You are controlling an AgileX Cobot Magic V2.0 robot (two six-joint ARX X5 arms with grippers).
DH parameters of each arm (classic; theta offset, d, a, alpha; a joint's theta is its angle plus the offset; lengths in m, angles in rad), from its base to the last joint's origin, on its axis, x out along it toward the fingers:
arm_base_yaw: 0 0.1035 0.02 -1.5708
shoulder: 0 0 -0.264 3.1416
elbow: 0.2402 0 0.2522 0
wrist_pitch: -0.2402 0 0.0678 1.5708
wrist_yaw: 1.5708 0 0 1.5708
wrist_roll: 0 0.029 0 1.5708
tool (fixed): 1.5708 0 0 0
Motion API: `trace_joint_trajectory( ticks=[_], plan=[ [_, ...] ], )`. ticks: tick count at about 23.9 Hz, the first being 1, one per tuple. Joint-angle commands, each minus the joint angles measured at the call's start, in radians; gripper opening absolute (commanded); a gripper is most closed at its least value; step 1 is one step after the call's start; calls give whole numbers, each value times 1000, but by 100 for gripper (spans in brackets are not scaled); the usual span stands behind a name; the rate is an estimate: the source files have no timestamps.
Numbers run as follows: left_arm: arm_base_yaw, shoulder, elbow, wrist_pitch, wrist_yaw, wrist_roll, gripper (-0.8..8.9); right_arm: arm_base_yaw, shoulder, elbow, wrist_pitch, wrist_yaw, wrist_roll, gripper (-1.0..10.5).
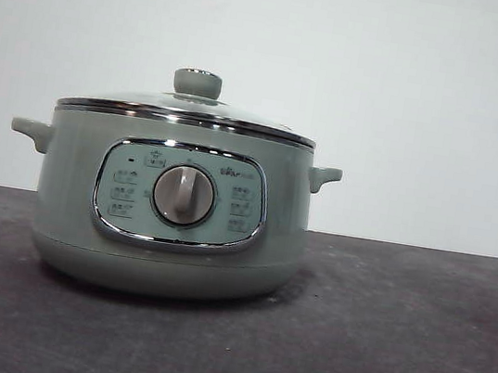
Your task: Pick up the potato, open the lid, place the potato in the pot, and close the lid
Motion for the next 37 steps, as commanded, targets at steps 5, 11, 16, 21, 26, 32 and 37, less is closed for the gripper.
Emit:
trace_joint_trajectory(
  ticks=[5,11,16,21,26,32,37],
  plan=[
    [3,23,-11,6,3,0,-2,-246,-246,-203,366,-17,-180,1],
    [3,25,-11,6,3,0,-2,-557,-703,-860,975,-39,-162,1],
    [3,25,-11,6,3,0,-2,-609,-983,-1153,1037,-68,-151,1],
    [3,25,-11,6,3,0,-2,-608,-1062,-1220,981,-63,-171,1],
    [3,25,-11,6,3,0,-2,-608,-1066,-1220,960,-44,-222,1],
    [3,25,-11,6,3,0,-2,-607,-1067,-1220,960,-45,-212,1],
    [3,25,-11,6,3,0,-2,-607,-1067,-1220,961,-45,-211,1]
  ],
)
